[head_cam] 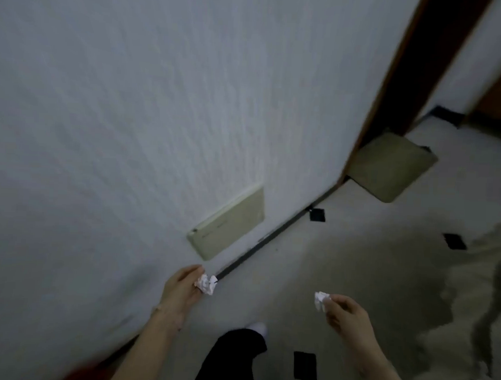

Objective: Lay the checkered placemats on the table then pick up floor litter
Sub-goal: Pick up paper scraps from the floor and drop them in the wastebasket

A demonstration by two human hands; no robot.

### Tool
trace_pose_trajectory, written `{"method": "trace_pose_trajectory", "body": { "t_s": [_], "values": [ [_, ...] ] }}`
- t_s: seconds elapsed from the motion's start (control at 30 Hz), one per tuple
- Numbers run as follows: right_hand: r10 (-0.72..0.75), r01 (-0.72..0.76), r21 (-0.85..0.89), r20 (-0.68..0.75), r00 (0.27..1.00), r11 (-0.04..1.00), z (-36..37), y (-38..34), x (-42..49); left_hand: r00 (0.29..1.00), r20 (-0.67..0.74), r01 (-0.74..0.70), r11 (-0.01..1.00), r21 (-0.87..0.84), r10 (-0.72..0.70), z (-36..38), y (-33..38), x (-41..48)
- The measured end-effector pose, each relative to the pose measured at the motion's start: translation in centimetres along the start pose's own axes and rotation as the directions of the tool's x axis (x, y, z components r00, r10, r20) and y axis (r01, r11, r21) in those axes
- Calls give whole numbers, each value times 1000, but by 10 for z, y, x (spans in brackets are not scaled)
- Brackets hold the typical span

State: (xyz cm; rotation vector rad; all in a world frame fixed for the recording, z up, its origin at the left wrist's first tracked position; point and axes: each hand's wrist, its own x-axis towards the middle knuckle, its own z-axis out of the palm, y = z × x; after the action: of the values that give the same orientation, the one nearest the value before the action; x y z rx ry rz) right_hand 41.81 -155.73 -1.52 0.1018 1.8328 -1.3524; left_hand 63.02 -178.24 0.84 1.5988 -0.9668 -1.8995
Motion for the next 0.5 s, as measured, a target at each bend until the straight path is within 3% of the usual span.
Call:
{"method": "trace_pose_trajectory", "body": {
  "t_s": [0.13, 0.3, 0.5],
  "values": [
    [-3, 50, -197, 232, 973, 979, 46, -2, -16, 973, -203, 61, 972, -226, -108, -87, -48, -52],
    [86, 174, -463, 488, 869, 869, 116, 14, -43, 883, -420, -12, 885, -466, -209, -176, -108, -118],
    [196, 266, -621, 573, 796, 738, 205, 55, -83, 800, -487, -104, 718, -688, -350, -253, -165, -167]
  ]
}}
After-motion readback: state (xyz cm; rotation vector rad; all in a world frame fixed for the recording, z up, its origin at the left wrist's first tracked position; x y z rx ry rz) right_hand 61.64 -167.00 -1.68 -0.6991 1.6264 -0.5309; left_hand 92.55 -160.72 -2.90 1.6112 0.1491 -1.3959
